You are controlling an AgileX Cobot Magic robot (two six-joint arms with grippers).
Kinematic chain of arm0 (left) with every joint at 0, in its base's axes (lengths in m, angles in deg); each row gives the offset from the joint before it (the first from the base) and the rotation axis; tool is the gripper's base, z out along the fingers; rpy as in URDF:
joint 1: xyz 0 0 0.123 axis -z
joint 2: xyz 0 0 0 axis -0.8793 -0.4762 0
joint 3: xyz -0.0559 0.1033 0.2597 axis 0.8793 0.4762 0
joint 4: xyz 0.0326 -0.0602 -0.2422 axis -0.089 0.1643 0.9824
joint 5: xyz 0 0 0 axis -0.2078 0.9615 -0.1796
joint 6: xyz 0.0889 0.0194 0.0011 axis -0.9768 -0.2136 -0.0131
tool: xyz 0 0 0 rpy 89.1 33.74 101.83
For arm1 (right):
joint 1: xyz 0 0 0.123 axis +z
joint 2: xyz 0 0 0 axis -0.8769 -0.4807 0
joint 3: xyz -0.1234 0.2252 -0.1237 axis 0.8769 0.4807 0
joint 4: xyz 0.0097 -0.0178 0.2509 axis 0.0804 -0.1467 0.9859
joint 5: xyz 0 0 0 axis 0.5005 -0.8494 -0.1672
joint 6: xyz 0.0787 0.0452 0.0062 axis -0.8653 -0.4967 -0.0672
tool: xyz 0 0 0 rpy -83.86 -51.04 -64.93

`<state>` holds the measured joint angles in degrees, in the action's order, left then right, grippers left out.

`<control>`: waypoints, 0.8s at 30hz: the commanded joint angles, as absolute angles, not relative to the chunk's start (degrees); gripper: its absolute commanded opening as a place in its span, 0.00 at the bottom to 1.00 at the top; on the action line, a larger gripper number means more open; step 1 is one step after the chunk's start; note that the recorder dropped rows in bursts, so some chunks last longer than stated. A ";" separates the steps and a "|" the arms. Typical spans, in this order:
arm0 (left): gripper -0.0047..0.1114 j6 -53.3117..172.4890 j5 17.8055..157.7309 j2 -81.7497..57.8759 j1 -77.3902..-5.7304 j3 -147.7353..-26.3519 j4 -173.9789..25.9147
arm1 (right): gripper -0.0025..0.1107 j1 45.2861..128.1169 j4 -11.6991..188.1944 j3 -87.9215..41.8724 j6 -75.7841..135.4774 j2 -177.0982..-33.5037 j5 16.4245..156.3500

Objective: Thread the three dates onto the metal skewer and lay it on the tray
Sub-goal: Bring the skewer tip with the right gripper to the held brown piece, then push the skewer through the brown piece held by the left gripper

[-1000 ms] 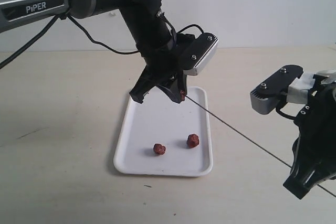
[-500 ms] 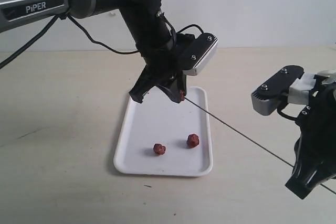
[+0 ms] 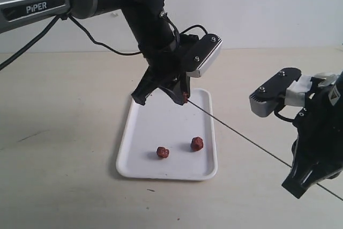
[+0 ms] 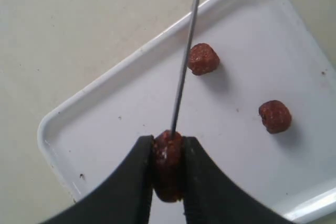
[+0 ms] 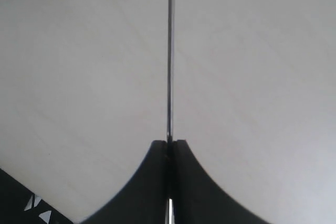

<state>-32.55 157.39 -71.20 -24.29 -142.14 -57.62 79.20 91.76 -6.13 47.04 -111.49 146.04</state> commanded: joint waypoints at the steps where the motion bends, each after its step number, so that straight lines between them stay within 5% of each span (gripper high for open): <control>1: 0.20 -33.47 157.73 -70.51 -24.47 -142.09 -56.60 | 0.02 79.24 96.96 -8.77 52.06 -113.21 145.04; 24: 0.20 -36.47 157.73 -70.51 -24.25 -142.09 -50.20 | 0.02 79.24 98.13 -19.21 53.16 -123.57 141.14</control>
